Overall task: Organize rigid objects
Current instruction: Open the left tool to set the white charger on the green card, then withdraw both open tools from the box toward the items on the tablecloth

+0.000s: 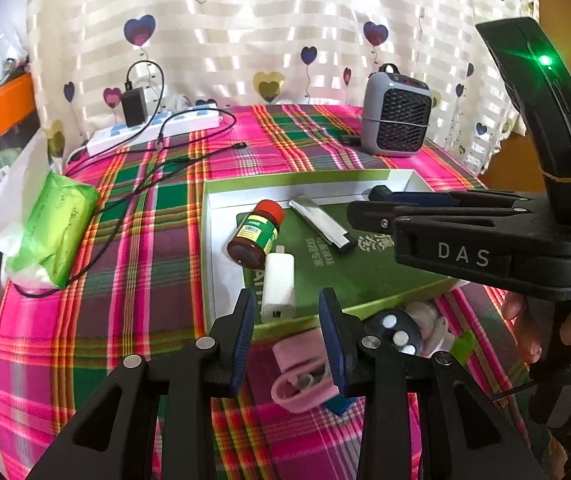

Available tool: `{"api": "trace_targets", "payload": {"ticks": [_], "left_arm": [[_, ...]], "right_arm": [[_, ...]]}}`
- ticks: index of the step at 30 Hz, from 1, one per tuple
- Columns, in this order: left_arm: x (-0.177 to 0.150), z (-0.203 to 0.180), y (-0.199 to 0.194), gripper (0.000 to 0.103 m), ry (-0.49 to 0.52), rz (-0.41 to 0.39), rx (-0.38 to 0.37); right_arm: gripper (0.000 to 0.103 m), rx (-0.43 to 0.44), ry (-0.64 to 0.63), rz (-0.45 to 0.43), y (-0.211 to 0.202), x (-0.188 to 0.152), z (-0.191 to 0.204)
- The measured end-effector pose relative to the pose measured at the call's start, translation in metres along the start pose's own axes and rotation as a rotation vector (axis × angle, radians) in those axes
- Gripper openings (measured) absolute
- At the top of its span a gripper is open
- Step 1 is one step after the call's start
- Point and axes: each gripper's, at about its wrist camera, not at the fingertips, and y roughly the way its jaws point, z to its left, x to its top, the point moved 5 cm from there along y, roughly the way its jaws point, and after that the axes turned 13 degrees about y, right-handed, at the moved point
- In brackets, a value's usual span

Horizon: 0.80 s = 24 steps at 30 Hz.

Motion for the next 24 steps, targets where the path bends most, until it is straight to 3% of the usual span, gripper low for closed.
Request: {"api": "trace_targets", "payload": {"ticks": [24], "left_arm": [[-0.034,-0.017,-0.040,0.032,0.010,-0.034,0.019]], "right_arm": [[0.043,-0.017,0.064,-0.073,-0.056,-0.053,-0.031]]}}
